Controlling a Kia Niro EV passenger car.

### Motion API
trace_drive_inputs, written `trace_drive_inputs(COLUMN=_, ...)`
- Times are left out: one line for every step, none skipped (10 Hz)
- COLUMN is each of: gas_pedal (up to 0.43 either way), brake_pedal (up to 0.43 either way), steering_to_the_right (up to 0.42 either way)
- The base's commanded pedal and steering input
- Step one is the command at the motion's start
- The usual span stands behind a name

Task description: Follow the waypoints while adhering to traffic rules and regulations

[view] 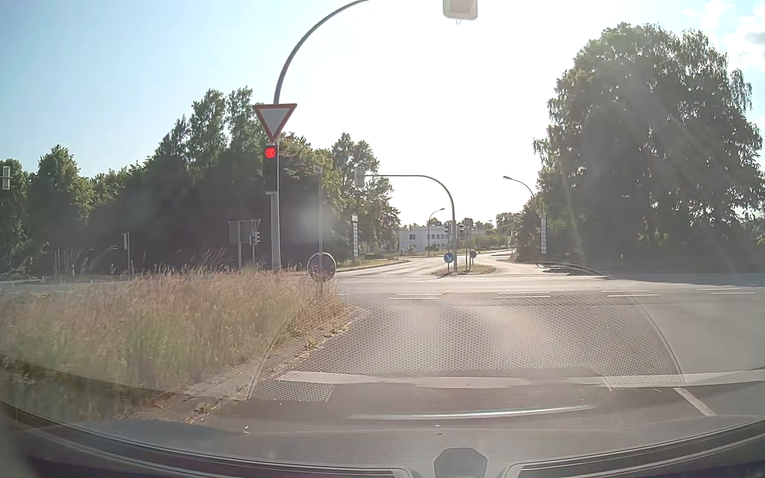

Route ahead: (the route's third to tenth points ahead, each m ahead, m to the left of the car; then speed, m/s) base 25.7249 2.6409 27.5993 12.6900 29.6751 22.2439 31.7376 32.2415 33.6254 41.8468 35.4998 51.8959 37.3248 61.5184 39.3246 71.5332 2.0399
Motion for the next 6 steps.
trace_drive_inputs(gas_pedal=0.0, brake_pedal=0.201, steering_to_the_right=0.138)
trace_drive_inputs(gas_pedal=0.0, brake_pedal=0.195, steering_to_the_right=0.139)
trace_drive_inputs(gas_pedal=0.0, brake_pedal=0.189, steering_to_the_right=0.137)
trace_drive_inputs(gas_pedal=0.0, brake_pedal=0.189, steering_to_the_right=0.134)
trace_drive_inputs(gas_pedal=0.0, brake_pedal=0.189, steering_to_the_right=0.123)
trace_drive_inputs(gas_pedal=0.0, brake_pedal=0.195, steering_to_the_right=0.109)
